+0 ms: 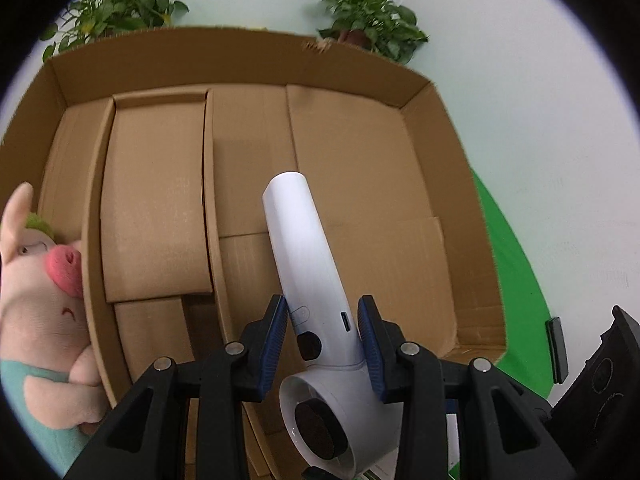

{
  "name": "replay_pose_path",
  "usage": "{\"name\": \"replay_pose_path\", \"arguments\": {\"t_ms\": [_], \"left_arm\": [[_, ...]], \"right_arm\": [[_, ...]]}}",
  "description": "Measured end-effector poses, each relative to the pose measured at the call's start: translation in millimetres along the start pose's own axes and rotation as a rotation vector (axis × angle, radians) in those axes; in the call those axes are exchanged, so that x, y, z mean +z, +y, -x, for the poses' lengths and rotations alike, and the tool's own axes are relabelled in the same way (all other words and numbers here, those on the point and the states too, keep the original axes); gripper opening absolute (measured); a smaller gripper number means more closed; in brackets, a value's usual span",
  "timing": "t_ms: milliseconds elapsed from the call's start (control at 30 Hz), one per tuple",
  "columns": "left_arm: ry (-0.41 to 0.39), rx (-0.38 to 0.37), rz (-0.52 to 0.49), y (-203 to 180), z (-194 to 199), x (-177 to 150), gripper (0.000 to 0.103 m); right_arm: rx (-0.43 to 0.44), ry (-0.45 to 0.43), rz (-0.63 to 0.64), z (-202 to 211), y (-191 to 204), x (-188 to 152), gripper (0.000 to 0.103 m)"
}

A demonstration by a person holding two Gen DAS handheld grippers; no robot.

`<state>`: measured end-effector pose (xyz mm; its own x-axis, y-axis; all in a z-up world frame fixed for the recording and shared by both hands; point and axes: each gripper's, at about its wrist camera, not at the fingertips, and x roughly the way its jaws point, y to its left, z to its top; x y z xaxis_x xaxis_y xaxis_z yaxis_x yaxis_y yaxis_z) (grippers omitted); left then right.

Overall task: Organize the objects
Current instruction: 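Carry the hair dryer over the tray and lower it beside the narrow box, then open the left gripper to release the hair dryer in the tray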

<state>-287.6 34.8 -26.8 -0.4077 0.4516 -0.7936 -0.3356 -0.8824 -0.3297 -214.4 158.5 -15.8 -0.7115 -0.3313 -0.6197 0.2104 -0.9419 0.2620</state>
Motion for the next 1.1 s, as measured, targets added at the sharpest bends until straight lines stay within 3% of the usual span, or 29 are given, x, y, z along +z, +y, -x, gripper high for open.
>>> {"name": "replay_pose_path", "arguments": {"t_ms": [267,333,400,600,1000,1100], "left_arm": [[0.058,0.052,-0.006,1,-25,-1,0.036],[0.056,0.077,-0.027,-1,-24,-1,0.036],[0.059,0.037,-0.023,0,-20,-3,0.035],[-0.012,-0.006,0.006,12,10,-7,0.035],[-0.061,0.041,0.059,45,44,-26,0.035],[-0.072,0.051,0.065,51,50,-36,0.035]], "right_arm": [[0.045,0.082,-0.068,-33,-22,0,0.063],[0.046,0.099,-0.078,-39,-24,1,0.059],[0.020,0.110,-0.076,-45,-25,1,0.059],[-0.011,0.141,-0.069,-64,-28,6,0.058],[-0.104,0.236,0.028,-102,-4,18,0.060],[-0.072,0.258,-0.018,-105,-8,24,0.062]]}}
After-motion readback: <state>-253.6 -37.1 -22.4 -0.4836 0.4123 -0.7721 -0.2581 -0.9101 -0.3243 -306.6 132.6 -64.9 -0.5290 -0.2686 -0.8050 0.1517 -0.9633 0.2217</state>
